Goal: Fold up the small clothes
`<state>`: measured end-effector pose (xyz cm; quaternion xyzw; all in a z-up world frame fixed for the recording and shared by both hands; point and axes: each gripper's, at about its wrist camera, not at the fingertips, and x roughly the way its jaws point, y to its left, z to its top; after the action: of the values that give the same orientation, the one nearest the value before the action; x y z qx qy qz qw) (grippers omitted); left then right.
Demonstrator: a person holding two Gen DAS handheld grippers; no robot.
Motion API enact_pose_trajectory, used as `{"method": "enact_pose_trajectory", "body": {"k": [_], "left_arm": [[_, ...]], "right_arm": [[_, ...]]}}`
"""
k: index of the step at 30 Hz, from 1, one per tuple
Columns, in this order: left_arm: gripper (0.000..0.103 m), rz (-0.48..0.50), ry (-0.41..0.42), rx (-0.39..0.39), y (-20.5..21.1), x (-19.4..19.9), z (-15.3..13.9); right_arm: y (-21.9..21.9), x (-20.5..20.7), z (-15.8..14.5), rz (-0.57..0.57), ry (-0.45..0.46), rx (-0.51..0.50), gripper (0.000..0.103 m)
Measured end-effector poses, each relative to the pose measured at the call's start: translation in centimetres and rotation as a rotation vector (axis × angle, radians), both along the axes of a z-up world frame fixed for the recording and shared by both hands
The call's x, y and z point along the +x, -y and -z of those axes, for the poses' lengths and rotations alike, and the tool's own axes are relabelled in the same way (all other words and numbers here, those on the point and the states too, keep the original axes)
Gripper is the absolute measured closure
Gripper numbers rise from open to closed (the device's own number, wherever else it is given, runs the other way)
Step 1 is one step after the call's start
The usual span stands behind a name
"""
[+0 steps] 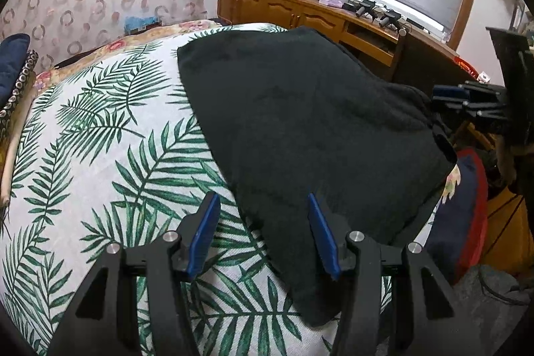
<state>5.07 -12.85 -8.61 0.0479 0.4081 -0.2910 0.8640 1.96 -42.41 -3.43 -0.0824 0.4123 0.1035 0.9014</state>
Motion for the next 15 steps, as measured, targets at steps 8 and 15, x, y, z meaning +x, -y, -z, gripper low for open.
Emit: {"method": "enact_pose_trajectory", "body": {"k": [8, 15], "left_arm": [[0.050, -0.012, -0.033, -0.014, -0.4, -0.5, 0.4], [0.050, -0.011, -0.036, -0.018, -0.5, -0.9, 0.2]], "right_arm": [[-2.4, 0.9, -0.5, -0.037, 0.047, 0.040, 0.055], [-5.2, 1.9, 1.1, -0.101, 0.028, 0.049, 0.054]]}}
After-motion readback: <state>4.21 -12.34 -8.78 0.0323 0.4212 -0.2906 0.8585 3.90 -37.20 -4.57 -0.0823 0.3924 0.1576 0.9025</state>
